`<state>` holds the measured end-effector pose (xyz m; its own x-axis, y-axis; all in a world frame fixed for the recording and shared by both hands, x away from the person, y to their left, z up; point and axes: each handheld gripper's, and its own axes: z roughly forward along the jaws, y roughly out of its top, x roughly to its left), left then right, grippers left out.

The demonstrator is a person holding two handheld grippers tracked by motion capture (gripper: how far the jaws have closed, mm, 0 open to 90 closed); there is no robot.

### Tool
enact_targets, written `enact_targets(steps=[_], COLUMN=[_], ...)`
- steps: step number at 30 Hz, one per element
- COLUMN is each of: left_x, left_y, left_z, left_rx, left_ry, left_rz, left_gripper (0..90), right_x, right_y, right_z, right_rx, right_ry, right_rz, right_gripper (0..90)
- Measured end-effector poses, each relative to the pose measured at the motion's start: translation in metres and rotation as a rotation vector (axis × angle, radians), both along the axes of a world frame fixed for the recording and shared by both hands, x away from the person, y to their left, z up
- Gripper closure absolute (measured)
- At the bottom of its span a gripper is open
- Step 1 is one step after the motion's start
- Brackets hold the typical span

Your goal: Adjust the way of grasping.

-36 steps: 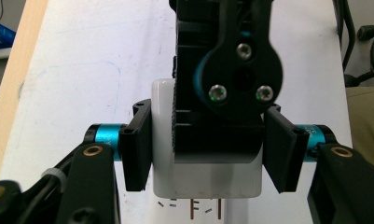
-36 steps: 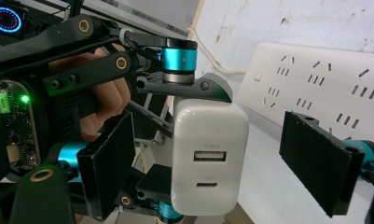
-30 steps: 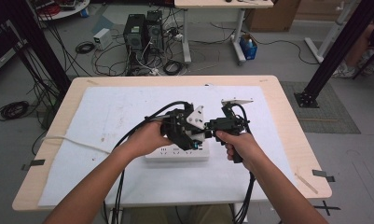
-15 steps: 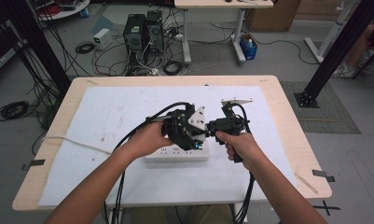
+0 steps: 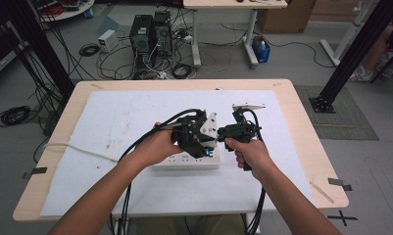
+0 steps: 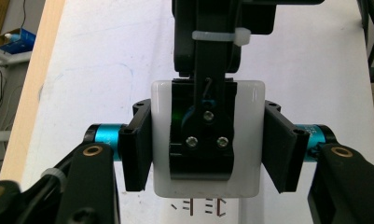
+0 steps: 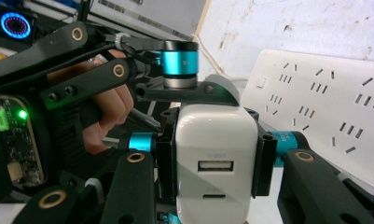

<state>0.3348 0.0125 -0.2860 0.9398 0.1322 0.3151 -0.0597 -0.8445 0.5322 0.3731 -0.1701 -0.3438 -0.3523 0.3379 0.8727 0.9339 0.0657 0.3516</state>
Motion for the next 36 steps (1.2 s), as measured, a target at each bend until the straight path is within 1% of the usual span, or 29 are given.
enact_targets(steps=[1,3,4,5,6,7,8,9,11,12,13,15,16,18,19,20,21,22,23,25,26,27,28,29,30,31,32,35,36], left_x=[0.001,0.003,0.004,0.006,0.007,0.009,0.011,0.012,0.014,0.014,0.015,0.017,0.018,0.02,0.021,0.021,0.023,0.024,0.024,0.026,0.027,0.027,0.028,0.028,0.028,0.028,0.029,0.028,0.028], left_y=[0.001,0.007,0.011,0.015,0.02,0.026,0.032,0.038,0.051,0.058,0.066,0.08,0.087,0.103,0.111,0.111,0.126,0.133,0.14,0.154,0.159,0.165,0.17,0.174,0.177,0.18,0.184,0.19,0.192], left_z=[0.0,-0.001,-0.001,-0.002,-0.003,-0.004,-0.005,-0.005,-0.006,-0.005,-0.005,-0.004,-0.003,-0.002,-0.001,-0.001,-0.001,0.0,-0.001,-0.001,-0.002,-0.003,-0.004,-0.005,-0.006,-0.007,-0.007,-0.007,-0.006], left_rx=[-0.001,-0.013,-0.013,-0.005,-0.005,0.0,0.008,0.016,0.031,0.034,0.037,0.046,0.05,0.061,0.068,0.068,0.085,0.091,0.074,0.065,0.056,0.06,0.071,0.081,0.09,0.095,0.115,0.123,0.11], left_ry=[0.013,0.047,0.065,0.079,0.094,0.115,0.134,0.155,0.178,0.189,0.202,0.216,0.223,0.231,0.23,0.23,0.24,0.244,0.253,0.298,0.307,0.307,0.31,0.31,0.319,0.344,0.36,0.381,0.389], left_rz=[0.011,0.021,0.038,0.052,0.071,0.084,0.1,0.121,0.151,0.161,0.174,0.206,0.225,0.262,0.282,0.282,0.321,0.338,0.361,0.384,0.405,0.42,0.43,0.438,0.443,0.442,0.426,0.425,0.433], left_gripper=[26.6,26.5,26.1,23.4,21.0,20.9,20.9,20.9,20.9,20.9,20.9,20.9,20.9,20.9,20.9,20.9,20.9,20.9,20.9,20.9,20.9,20.9,20.9,20.9,20.9,20.9,20.9,20.9,20.9], right_x=[0.0,0.0,0.0,0.0,-0.001,-0.001,0.0,0.0,0.001,0.001,0.001,0.002,0.002,0.002,0.001,0.001,0.002,0.001,0.001,0.003,0.003,0.003,0.004,0.004,0.004,0.005,0.005,0.004,0.004], right_y=[-0.001,-0.005,-0.007,-0.01,-0.012,-0.015,-0.018,-0.021,-0.027,-0.031,-0.034,-0.04,-0.043,-0.048,-0.05,-0.05,-0.053,-0.057,-0.059,-0.062,-0.064,-0.066,-0.068,-0.069,-0.07,-0.072,-0.072,-0.074,-0.075], right_z=[0.0,0.0,0.0,0.001,0.002,0.003,0.003,0.004,0.005,0.006,0.007,0.01,0.012,0.016,0.018,0.018,0.02,0.025,0.027,0.031,0.034,0.036,0.039,0.042,0.044,0.047,0.049,0.055,0.057], right_rx=[-0.011,-0.039,-0.048,-0.069,-0.102,-0.127,-0.151,-0.185,-0.232,-0.256,-0.279,-0.331,-0.353,-0.409,-0.429,-0.429,-0.447,-0.489,-0.511,-0.553,-0.579,-0.601,-0.62,-0.637,-0.653,-0.675,-0.7,-0.77,-0.788], right_ry=[-0.014,-0.053,-0.075,-0.104,-0.126,-0.153,-0.168,-0.188,-0.218,-0.232,-0.243,-0.276,-0.282,-0.311,-0.316,-0.316,-0.327,-0.349,-0.363,-0.391,-0.411,-0.42,-0.441,-0.45,-0.46,-0.468,-0.476,-0.479,-0.482], right_rz=[-0.003,-0.01,-0.014,-0.018,-0.026,-0.032,-0.028,-0.036,-0.034,-0.043,-0.039,-0.037,-0.037,-0.031,-0.026,-0.026,-0.023,-0.01,-0.006,0.006,0.011,0.016,0.026,0.034,0.044,0.057,0.066,0.093,0.102], right_gripper=[62.1,62.1,62.2,62.1,62.1,62.1,62.1,62.1,62.1,62.1,62.1,62.1,62.1,62.1,62.1,62.1,62.1,62.1,62.0,62.1,62.1,62.1,62.1,62.1,62.1,62.1,62.0,62.0,62.0])
